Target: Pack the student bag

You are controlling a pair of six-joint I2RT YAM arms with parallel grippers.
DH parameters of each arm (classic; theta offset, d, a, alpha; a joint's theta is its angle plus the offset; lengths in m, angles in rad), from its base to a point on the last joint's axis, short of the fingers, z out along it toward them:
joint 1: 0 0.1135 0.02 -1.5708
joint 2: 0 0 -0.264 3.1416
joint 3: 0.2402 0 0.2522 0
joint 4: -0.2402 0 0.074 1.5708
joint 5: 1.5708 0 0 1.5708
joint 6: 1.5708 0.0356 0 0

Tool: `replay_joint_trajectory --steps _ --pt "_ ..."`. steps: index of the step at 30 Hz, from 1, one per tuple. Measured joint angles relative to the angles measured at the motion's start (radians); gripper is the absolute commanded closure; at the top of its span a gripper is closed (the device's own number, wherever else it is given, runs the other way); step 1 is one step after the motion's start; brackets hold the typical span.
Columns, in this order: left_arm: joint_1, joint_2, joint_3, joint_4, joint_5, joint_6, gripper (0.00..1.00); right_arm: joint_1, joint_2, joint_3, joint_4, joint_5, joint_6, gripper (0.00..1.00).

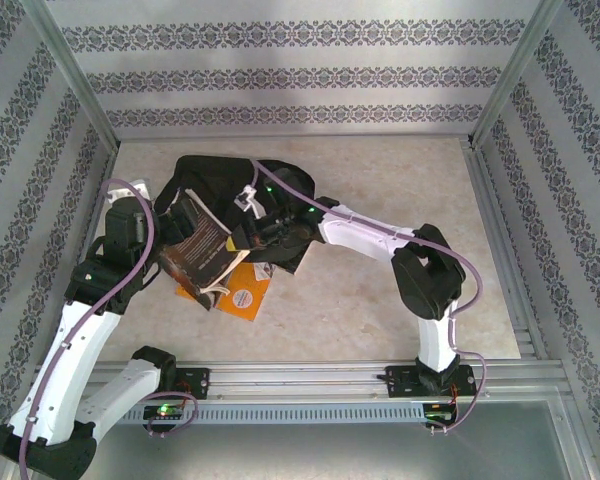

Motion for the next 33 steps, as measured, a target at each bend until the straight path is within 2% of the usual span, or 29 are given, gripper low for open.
replay_joint_trajectory --steps 8,16,19,33 --pt "0.000 0.003 0.028 0.001 0.013 -0.007 0.09 -0.076 -0.095 -0.116 0.199 -0.027 0.206 1.00" --pt "0.000 0.018 0.089 -0.024 -0.005 -0.048 0.06 -0.174 -0.227 -0.149 0.384 -0.022 0.369 1.00" --pt "0.000 0.023 0.096 -0.018 0.007 -0.053 0.00 -0.188 -0.268 -0.149 0.415 -0.020 0.399 1.00" --pt "0.006 0.094 -0.090 0.351 0.280 -0.108 0.01 -0.189 -0.311 -0.270 0.661 -0.053 0.603 1.00"
